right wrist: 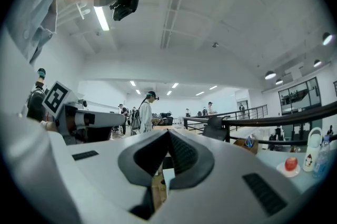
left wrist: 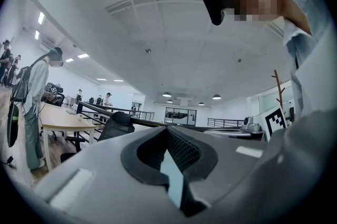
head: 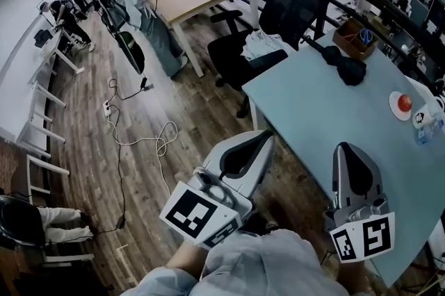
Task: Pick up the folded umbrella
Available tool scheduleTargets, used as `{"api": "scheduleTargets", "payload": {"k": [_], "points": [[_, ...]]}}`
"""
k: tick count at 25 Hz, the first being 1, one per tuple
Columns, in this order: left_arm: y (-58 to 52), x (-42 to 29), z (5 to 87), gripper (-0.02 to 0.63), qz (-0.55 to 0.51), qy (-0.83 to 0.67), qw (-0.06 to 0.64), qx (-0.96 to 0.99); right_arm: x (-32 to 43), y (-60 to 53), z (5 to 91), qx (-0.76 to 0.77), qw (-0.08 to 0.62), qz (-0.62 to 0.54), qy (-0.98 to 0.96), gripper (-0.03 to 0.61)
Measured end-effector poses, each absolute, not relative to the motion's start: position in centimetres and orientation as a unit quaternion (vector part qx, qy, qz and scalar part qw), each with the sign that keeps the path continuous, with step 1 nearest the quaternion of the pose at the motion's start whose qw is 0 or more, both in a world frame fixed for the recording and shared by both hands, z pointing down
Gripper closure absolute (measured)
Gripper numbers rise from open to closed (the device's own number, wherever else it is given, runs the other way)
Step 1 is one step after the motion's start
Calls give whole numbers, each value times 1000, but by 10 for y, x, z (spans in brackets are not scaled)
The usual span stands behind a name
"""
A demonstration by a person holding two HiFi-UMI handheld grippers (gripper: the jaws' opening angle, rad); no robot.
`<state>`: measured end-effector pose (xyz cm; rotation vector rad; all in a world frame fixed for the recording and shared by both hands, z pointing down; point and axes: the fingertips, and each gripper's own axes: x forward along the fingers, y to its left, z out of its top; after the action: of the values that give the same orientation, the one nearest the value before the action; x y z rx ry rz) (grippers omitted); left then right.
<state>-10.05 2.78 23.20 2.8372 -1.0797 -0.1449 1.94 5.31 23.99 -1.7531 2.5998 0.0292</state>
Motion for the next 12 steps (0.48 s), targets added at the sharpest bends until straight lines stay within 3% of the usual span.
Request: {"api": "scheduleTargets", "payload": {"k": [12], "points": [[-64, -136, 230, 609, -45, -284, 58, 956, -25, -18, 235, -618, -2, 8, 786, 580]]}}
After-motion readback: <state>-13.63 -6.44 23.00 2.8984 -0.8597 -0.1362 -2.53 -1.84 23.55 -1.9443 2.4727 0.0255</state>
